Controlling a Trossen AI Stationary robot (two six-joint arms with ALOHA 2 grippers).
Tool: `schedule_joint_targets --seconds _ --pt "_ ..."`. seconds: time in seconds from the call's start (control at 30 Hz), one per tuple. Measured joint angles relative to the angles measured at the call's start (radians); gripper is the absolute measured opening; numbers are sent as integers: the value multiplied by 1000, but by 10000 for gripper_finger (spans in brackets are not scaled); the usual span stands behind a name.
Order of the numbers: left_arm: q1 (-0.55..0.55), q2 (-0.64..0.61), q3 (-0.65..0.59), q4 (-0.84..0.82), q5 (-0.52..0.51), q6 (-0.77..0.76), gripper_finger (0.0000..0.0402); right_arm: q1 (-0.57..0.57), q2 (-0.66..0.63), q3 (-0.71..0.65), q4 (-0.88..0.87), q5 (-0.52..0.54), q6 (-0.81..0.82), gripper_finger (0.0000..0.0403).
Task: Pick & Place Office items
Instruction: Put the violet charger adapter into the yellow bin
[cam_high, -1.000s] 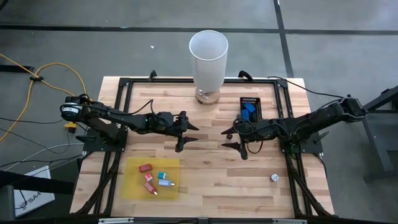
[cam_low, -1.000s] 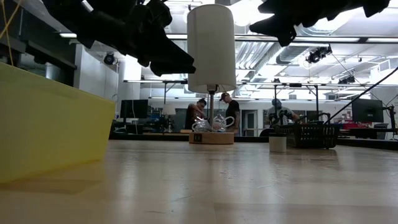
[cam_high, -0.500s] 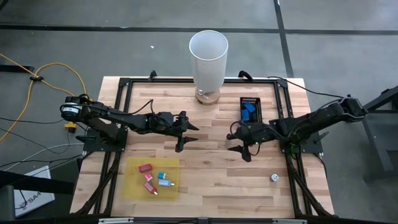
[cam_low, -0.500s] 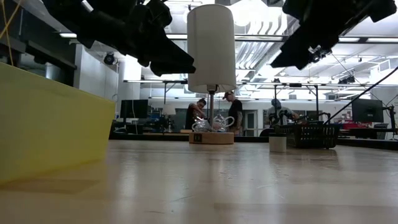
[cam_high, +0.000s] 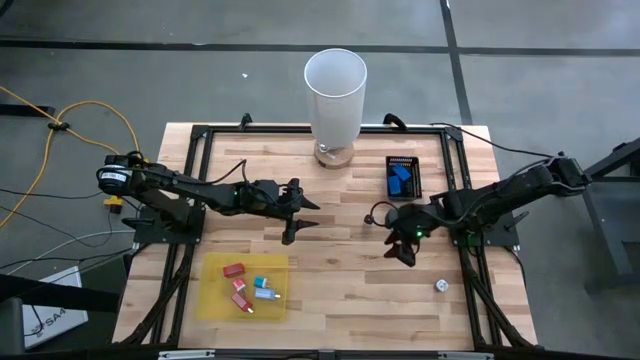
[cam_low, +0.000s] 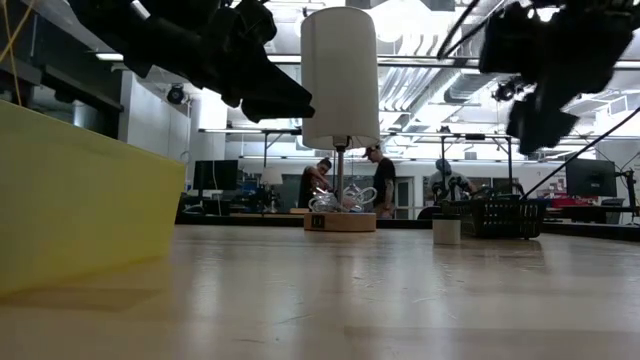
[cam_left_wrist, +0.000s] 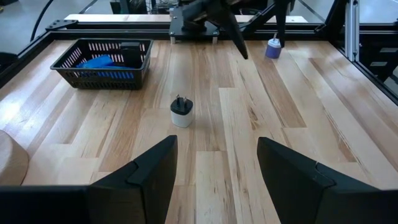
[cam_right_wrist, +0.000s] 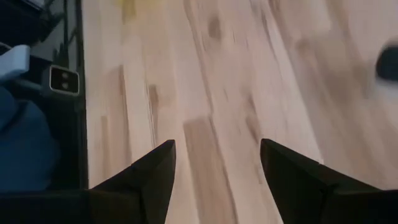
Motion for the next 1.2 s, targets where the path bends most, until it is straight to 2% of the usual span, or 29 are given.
schedule_joint_targets --seconds 0.2,0.53,0.87,1.2 --pt "0 0 0 0 0 0 216 31 0 60 -131 -34 55 222" --pt "0 0 0 0 0 0 216 153 0 282 -449 147 134 222" --pt "0 0 0 0 0 0 216 236 0 388 -548 197 199 222" --pt "0 0 0 0 0 0 216 251 0 529 -689 266 198 222"
